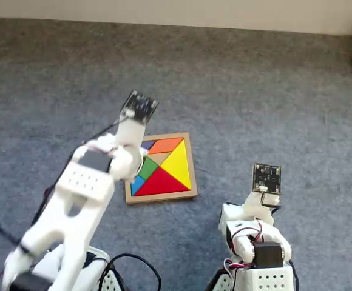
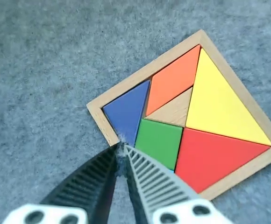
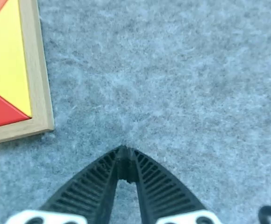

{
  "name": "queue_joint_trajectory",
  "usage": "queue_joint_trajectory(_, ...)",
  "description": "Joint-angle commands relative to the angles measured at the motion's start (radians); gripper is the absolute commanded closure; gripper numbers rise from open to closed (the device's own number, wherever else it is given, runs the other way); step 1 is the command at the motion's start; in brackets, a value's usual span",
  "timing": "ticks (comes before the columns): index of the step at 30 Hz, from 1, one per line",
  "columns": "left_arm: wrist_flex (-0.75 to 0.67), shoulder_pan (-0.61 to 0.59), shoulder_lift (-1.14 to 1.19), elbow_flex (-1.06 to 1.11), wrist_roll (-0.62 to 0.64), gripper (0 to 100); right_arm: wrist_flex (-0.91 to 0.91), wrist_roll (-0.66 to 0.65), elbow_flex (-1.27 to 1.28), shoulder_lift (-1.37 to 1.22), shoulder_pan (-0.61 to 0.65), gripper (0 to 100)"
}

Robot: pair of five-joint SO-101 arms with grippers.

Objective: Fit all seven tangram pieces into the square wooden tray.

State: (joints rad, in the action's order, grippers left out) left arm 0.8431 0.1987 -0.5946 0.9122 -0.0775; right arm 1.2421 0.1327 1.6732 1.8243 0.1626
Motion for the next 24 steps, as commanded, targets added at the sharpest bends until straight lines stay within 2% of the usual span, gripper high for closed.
queue_joint_trajectory(1, -0.068, -0.025, -0.191, 0.084, -0.008, 100, 0.007, 0.008, 0.136, 0.012, -0.013, 98.9)
queue_joint_trajectory(7, -0.074, -0.053, -0.305, 0.145, -0.006, 99, 0.007, 0.008, 0.136, 0.012, -0.013, 98.9)
queue_joint_trajectory(18, -0.074, -0.053, -0.343, 0.168, -0.006, 99, 0.007, 0.008, 0.136, 0.012, -0.013, 98.9)
queue_joint_trajectory(24, -0.074, -0.053, -0.555, 0.274, 0.072, 99, 0.007, 0.008, 0.136, 0.012, -0.013, 98.9)
